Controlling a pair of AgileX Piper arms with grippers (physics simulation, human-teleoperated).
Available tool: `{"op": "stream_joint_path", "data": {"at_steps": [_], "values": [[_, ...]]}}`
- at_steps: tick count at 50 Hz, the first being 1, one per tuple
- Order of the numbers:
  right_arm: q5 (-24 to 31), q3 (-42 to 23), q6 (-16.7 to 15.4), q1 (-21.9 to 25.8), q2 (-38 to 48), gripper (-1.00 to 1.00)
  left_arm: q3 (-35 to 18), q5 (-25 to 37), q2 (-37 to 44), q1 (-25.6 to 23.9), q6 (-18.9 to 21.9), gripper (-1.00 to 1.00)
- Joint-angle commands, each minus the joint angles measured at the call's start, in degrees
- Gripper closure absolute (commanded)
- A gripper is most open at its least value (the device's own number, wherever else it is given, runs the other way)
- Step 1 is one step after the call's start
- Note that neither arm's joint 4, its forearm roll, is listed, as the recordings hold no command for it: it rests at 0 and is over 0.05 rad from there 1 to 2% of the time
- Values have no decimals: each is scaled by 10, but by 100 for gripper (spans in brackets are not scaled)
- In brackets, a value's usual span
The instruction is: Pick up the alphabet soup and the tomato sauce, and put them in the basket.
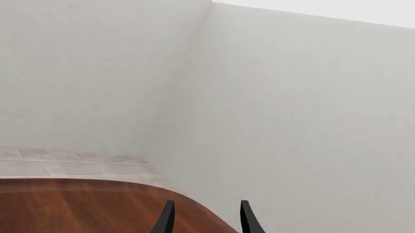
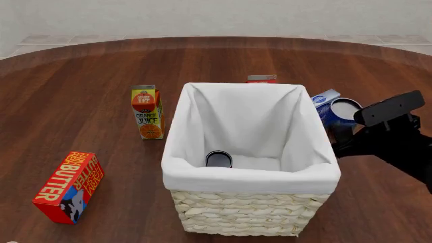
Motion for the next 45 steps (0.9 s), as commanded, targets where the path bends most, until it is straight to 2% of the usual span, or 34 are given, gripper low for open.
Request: {"op": "stream_joint_path", "data": {"at_steps": [1, 30, 45], "values": [[49, -20, -1, -2, -46, 100, 1, -3, -1, -1, -2, -100], [189, -95, -34, 11, -129, 100, 2, -2, -5, -2, -5, -100], [223, -124, -46, 10, -147, 100, 6, -7, -7, -2, -8, -100]]}}
